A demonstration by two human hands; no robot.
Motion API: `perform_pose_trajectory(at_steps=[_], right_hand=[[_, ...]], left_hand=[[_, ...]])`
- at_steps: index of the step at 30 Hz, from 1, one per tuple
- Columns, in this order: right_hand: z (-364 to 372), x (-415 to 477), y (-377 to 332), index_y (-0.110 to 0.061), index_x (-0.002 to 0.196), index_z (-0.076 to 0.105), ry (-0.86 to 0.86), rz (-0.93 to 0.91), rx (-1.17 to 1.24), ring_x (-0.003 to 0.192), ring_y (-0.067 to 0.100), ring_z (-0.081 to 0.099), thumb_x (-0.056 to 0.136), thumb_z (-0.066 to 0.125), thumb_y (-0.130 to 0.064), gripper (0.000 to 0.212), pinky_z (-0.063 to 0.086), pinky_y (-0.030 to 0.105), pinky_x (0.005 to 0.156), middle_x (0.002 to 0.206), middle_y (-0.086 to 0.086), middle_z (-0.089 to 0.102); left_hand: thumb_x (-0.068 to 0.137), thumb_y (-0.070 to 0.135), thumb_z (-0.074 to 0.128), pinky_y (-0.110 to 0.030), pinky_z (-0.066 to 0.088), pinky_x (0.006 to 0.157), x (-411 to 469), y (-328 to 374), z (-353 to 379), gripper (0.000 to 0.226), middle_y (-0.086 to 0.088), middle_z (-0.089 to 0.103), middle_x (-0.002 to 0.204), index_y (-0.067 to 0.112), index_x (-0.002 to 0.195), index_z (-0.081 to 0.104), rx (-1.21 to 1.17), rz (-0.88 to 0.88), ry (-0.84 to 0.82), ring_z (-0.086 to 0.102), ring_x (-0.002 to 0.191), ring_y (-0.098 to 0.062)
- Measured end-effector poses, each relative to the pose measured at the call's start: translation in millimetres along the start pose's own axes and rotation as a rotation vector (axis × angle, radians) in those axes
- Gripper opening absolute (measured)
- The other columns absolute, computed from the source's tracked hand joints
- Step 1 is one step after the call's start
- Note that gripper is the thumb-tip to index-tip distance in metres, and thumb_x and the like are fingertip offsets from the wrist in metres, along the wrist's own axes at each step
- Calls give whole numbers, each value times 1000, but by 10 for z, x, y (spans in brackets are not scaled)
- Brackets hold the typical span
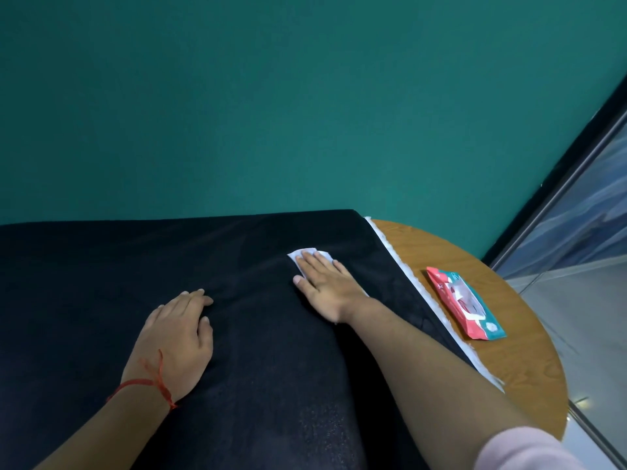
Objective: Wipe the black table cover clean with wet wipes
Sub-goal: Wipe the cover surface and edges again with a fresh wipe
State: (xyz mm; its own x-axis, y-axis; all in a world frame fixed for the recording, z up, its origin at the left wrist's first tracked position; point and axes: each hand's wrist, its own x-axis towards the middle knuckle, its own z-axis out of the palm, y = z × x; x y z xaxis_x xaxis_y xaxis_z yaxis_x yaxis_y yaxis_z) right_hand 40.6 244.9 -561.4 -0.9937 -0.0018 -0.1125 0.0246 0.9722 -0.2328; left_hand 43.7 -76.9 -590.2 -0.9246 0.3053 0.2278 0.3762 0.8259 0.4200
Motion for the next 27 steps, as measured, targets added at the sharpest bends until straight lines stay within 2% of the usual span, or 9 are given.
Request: perform_pose_trajectory(at_steps=[15, 27], right_hand=[[-266, 362, 934, -31, 170, 3, 84, 293, 2, 162, 7, -12, 106, 10, -66, 73, -3, 39, 132, 177, -13, -5], [-202, 213, 945, -28, 170, 0, 123, 434, 36, 162, 11, -16, 101, 7, -75, 84, -5, 41, 132, 177, -9, -10]], left_hand=[[103, 22, 49, -46, 31, 125, -1, 2, -11, 35, 8, 54, 151, 26, 136, 59, -3, -1, 5, 40, 149, -15], [102, 22, 50, -47, 34, 123, -5, -10, -7, 35, 7, 55, 151, 24, 136, 59, -7, 12, 9, 41, 148, -16]])
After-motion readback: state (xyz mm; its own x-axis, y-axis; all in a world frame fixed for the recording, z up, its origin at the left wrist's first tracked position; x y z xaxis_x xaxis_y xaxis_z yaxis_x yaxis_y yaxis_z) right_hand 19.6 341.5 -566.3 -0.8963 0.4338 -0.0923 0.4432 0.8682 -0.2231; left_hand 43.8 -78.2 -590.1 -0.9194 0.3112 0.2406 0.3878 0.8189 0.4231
